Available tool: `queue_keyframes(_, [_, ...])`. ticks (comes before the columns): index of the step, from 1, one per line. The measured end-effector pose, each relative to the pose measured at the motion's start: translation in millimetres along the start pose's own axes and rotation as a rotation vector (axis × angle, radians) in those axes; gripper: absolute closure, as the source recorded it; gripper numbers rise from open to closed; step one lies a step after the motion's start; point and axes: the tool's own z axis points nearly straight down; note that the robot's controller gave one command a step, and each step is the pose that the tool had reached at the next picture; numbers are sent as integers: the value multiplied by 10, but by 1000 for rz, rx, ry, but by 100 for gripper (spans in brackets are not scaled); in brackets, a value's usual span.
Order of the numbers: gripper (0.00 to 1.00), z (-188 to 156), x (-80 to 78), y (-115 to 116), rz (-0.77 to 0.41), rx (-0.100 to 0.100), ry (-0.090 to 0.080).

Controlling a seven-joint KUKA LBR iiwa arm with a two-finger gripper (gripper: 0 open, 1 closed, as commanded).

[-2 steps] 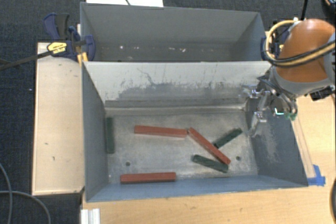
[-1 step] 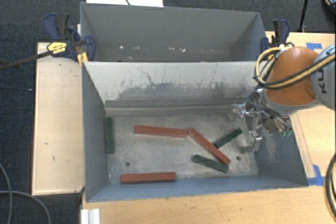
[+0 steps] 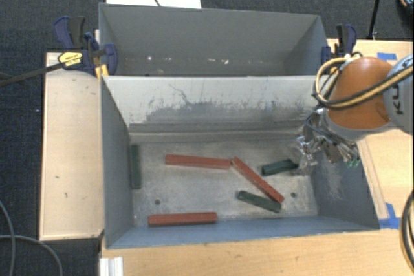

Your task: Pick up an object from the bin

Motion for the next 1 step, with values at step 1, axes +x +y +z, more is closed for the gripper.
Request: queue_keyframes(1, [100,-1554,-37,-20,13,4,-8])
